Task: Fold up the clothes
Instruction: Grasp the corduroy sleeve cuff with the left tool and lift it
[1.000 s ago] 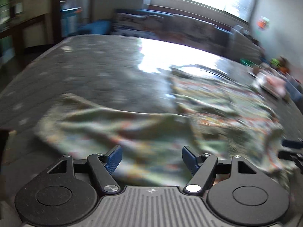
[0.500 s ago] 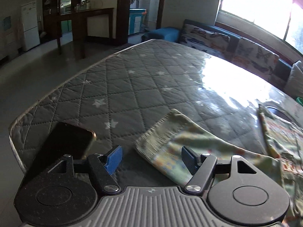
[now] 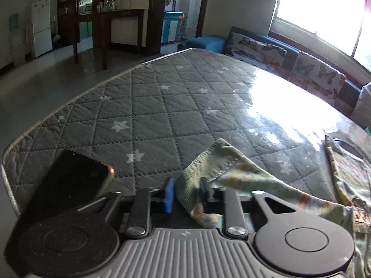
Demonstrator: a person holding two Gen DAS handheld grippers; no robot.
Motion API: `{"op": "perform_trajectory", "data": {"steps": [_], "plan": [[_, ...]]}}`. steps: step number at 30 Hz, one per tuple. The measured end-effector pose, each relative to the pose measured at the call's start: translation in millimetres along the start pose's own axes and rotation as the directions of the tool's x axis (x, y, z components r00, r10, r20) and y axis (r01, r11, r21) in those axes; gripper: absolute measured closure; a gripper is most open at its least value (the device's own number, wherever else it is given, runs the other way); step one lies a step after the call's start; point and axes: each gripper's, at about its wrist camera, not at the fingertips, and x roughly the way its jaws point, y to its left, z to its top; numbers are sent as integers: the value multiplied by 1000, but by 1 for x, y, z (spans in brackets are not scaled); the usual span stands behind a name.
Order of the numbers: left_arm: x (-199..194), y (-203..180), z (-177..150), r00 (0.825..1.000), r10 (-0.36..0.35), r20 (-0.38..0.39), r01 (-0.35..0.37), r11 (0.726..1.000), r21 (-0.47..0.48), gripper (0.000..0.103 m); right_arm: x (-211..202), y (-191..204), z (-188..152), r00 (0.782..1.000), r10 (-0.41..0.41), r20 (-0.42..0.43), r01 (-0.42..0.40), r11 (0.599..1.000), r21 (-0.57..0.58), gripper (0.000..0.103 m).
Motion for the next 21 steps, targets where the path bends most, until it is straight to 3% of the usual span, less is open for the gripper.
{"op": "perform_trajectory", "data": {"steps": [1, 6, 11, 16, 21], "plan": [[0, -1, 0, 1000, -7, 0, 7, 1000, -5, 90, -1, 0, 0, 1000, -1, 2, 1, 1000, 1, 48], [-17, -11, 2, 998, -60, 32, 61, 998, -9, 92, -7, -1, 0, 1000, -5, 21, 4, 1000, 8, 48], [-54, -48, 4, 975, -211, 63, 207, 976, 67, 92, -12, -6, -2, 999, -5, 50, 3, 999, 40, 48], [-84, -96, 1, 920, -391, 32, 382, 911, 154, 92, -19, -11, -5, 997, -13, 76, 8, 998, 64, 48], [-101, -152, -10, 832, -553, -52, 548, 801, 240, 92, -30, -20, -13, 995, -36, 98, 27, 995, 94, 48]]}}
